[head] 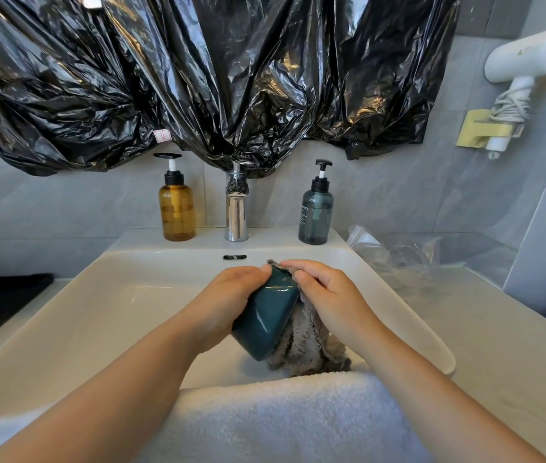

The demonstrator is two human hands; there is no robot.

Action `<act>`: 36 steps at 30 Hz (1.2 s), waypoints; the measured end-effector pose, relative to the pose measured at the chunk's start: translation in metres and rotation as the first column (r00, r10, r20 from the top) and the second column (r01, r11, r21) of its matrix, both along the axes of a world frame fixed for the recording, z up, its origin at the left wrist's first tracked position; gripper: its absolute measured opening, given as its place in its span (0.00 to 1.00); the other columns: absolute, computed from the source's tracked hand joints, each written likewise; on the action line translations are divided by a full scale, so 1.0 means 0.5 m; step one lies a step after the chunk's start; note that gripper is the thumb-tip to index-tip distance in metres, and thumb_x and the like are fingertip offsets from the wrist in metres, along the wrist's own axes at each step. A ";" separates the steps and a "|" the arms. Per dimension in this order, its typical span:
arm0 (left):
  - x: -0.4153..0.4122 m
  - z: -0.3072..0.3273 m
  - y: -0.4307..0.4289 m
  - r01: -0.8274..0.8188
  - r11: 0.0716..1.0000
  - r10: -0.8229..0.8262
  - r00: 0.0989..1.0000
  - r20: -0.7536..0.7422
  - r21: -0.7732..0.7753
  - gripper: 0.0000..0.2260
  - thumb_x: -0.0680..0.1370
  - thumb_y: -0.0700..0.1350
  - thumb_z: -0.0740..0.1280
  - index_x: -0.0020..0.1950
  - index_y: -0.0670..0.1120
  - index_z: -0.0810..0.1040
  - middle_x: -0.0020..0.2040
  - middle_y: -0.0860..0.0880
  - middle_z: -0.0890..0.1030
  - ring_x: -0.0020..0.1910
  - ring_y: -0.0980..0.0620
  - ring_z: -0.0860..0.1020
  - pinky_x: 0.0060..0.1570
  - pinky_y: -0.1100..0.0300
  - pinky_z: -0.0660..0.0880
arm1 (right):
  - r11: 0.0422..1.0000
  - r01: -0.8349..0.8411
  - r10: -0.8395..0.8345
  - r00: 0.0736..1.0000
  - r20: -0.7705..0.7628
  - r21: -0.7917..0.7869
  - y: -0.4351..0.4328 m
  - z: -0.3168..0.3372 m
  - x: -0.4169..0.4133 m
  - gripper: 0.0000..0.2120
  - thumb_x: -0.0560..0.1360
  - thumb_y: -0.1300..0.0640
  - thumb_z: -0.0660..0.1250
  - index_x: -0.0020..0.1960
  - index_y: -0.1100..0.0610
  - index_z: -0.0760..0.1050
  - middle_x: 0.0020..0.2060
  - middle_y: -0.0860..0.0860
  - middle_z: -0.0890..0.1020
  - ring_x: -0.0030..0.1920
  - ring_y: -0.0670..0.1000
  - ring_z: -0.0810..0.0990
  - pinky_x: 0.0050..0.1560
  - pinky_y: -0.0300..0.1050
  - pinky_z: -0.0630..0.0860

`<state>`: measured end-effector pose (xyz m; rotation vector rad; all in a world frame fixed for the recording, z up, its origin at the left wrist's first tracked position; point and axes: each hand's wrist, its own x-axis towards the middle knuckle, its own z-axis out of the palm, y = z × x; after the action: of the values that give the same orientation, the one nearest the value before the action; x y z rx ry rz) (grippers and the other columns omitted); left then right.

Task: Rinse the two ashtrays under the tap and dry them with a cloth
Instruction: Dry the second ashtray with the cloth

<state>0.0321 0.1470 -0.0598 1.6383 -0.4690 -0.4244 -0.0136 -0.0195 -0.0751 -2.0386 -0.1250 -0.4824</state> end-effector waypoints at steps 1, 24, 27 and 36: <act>0.002 -0.001 0.000 -0.019 1.000 0.018 1.000 0.012 0.007 0.13 0.80 0.50 0.62 0.54 0.43 0.80 0.50 0.40 0.84 0.50 0.43 0.81 0.58 0.46 0.75 | 1.000 -0.006 0.006 1.000 0.014 -0.015 0.002 -0.001 0.000 0.15 0.82 0.58 0.58 0.63 0.47 0.77 0.59 0.40 0.80 0.61 0.39 0.75 0.64 0.36 0.70; -0.015 0.012 -0.009 0.038 0.997 -0.040 0.999 -0.030 -0.071 0.12 0.81 0.51 0.60 0.50 0.47 0.81 0.45 0.46 0.85 0.43 0.50 0.82 0.48 0.55 0.76 | 0.991 -0.003 0.010 0.999 -0.049 0.132 -0.001 0.007 -0.001 0.15 0.83 0.54 0.56 0.64 0.47 0.77 0.61 0.42 0.79 0.63 0.42 0.75 0.68 0.42 0.69; -0.007 0.007 -0.010 -0.064 0.998 0.063 0.998 -0.008 -0.013 0.13 0.80 0.54 0.61 0.52 0.48 0.80 0.47 0.45 0.85 0.49 0.46 0.82 0.57 0.50 0.76 | 0.996 -0.034 0.037 0.999 -0.032 0.085 0.005 0.003 0.003 0.15 0.82 0.55 0.58 0.65 0.47 0.76 0.62 0.42 0.79 0.65 0.42 0.74 0.69 0.44 0.69; -0.011 0.008 0.003 0.042 0.999 -0.040 0.993 0.115 -0.017 0.14 0.71 0.51 0.67 0.50 0.43 0.82 0.44 0.42 0.83 0.44 0.46 0.79 0.47 0.52 0.72 | 0.980 0.035 -0.018 0.996 -0.086 0.198 -0.001 0.012 0.006 0.17 0.84 0.53 0.51 0.67 0.47 0.73 0.63 0.46 0.77 0.65 0.46 0.74 0.68 0.45 0.69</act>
<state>0.0269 0.1486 -0.0560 1.6418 -0.5920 -0.3567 -0.0107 -0.0199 -0.0689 -1.8618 0.0016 -0.4079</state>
